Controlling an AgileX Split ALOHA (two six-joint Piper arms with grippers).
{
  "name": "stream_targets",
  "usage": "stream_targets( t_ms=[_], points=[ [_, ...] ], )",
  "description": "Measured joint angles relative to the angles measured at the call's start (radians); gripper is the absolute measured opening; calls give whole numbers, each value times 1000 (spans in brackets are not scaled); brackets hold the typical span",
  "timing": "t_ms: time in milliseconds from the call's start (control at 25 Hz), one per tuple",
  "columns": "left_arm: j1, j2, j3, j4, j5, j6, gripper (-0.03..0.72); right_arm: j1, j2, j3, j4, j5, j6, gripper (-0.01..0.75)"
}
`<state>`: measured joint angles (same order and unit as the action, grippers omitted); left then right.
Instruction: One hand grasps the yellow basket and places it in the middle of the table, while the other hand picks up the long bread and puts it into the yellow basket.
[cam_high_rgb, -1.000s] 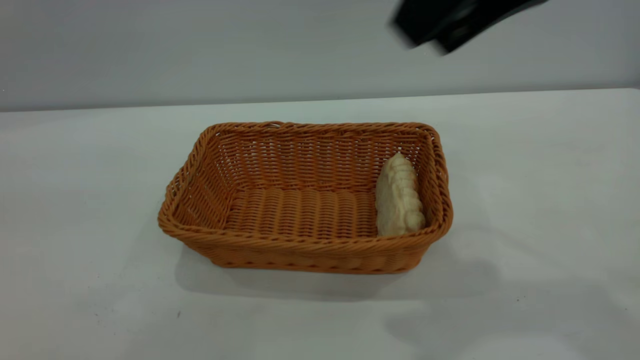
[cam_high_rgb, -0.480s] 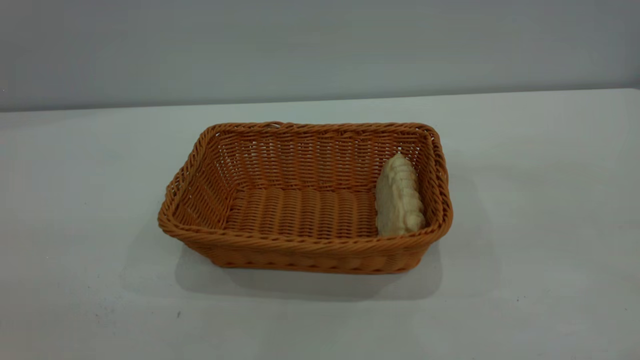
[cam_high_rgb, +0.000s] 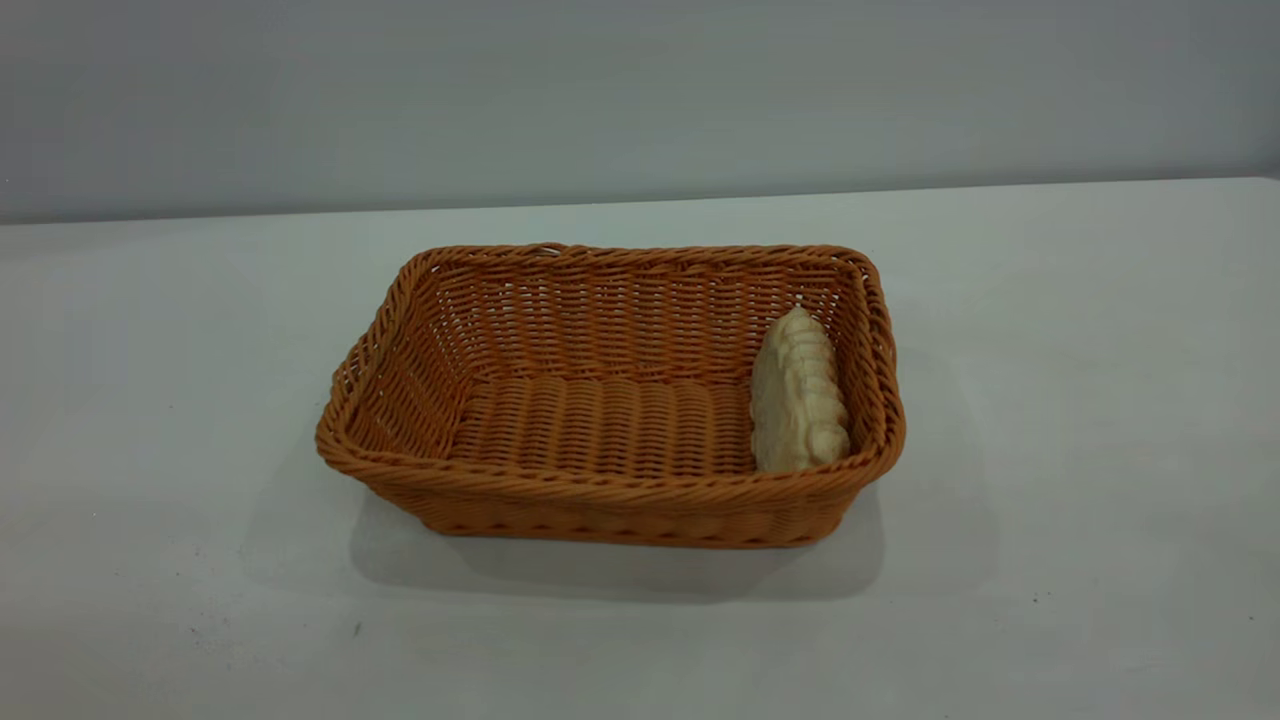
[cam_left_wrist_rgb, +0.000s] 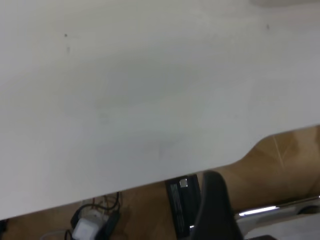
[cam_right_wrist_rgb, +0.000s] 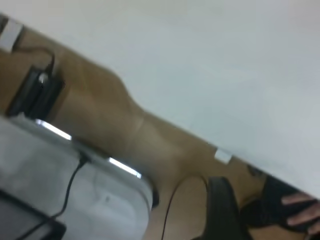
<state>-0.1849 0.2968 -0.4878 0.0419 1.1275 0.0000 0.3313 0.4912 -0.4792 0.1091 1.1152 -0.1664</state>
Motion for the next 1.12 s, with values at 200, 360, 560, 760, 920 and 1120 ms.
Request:
stream_targets(
  t_ms=[200, 360, 560, 760, 920, 1120],
  points=[
    [0, 0, 0, 0, 0, 0, 584, 0, -67, 3, -1, 0, 2, 521],
    [0, 0, 0, 0, 0, 0, 584, 0, -74, 8, -1, 0, 2, 521],
    [0, -3, 0, 0, -1, 0, 584, -2, -85, 8, -1, 0, 2, 521],
    [115, -58, 1, 0, -3, 0, 584, -162, -198, 8, 11, 1, 3, 521],
    [212, -147, 1, 1, -3, 0, 584, -307, -382, 8, 11, 6, 3, 521],
    [222, -242, 1, 1, 0, 0, 584, -367, -507, 8, 15, 18, 3, 521]
  ],
)
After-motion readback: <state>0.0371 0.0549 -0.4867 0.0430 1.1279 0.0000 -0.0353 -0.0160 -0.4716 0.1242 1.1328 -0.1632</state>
